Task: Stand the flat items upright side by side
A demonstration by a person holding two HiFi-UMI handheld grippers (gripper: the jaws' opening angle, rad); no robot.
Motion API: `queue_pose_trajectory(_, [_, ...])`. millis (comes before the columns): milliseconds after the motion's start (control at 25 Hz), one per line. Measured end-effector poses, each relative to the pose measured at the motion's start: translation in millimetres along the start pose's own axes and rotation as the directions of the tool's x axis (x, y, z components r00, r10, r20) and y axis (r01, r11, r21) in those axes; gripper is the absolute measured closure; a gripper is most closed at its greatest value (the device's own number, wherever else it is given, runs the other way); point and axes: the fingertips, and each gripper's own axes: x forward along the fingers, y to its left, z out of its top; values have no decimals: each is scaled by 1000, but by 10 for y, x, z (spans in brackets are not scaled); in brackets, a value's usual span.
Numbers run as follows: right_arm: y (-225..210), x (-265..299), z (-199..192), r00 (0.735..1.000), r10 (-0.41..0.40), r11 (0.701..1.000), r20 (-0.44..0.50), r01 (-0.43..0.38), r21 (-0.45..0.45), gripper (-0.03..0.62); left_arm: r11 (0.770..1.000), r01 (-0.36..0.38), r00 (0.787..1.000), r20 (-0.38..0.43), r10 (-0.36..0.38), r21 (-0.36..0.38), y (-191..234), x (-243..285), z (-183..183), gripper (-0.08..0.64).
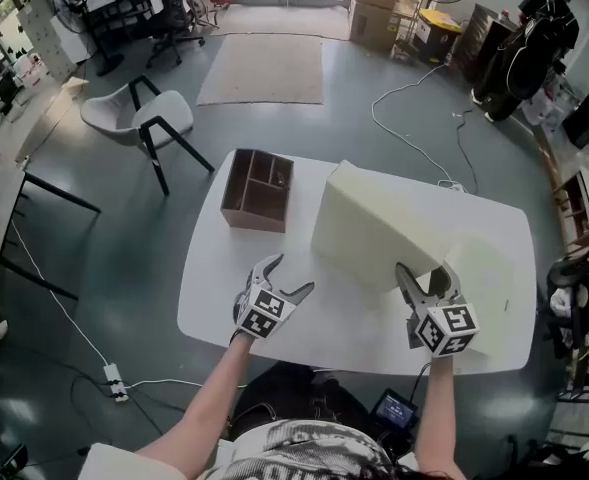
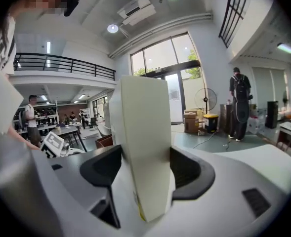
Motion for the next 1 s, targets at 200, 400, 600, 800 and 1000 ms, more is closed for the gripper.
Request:
queue_pose_trajectory(200, [-122,-236,-65,993,-117,993,18,116,29,279,1000,12,1000,15,-13,20,-424,-160,118,163])
queue_pose_trajectory(400, [-207,-442,-131,964,-264,963,33,262,69,281,999,6,999,45,-7,31,-809,-415,216,163])
queue_pose_trajectory(600, [-144,-489,-163,937,-346,935,40,342,90,282,998,-5,999,43,2,63,-1069,-701,206,164])
queue_pose_trajectory(800, [8,-487,-153,916,-399,914,39,394,101,282,997,-7,998,62,3,71,-1139,-959,236,167])
queue_pose_trajectory(1000, [151,-445,-172,880,-474,873,15,467,142,282,996,14,996,82,-22,90,-1016,-1120,278,179])
